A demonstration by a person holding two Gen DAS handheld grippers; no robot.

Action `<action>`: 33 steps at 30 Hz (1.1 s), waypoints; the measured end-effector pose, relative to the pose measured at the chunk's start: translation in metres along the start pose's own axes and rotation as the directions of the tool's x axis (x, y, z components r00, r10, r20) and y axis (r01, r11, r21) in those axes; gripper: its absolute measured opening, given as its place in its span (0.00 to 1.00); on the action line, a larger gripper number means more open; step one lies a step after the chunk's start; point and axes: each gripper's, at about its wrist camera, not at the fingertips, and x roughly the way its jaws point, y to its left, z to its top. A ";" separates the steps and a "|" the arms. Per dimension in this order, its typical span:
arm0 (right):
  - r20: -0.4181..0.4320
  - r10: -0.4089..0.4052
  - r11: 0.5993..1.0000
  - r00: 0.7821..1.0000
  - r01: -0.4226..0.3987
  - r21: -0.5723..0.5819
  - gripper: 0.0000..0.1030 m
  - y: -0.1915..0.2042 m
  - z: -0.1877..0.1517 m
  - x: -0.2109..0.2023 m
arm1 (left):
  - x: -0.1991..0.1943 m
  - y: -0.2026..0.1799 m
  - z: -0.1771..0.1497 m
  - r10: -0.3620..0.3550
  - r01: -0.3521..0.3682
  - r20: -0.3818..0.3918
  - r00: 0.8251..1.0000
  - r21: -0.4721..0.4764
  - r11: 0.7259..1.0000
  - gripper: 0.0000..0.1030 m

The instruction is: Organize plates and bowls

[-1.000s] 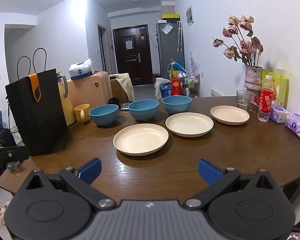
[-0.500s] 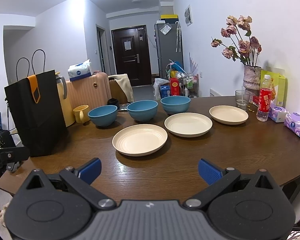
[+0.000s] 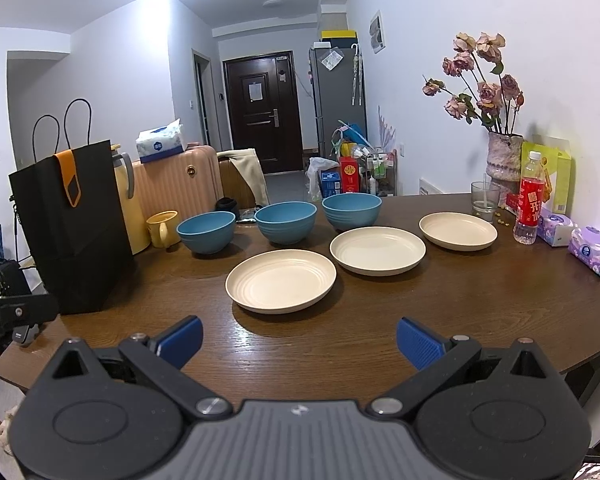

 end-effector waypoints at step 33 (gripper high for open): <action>-0.003 0.008 1.000 1.000 -0.008 -0.005 1.00 0.005 0.002 0.003 | 0.004 0.011 0.001 0.002 -0.002 0.000 1.000 -0.009 1.000 1.00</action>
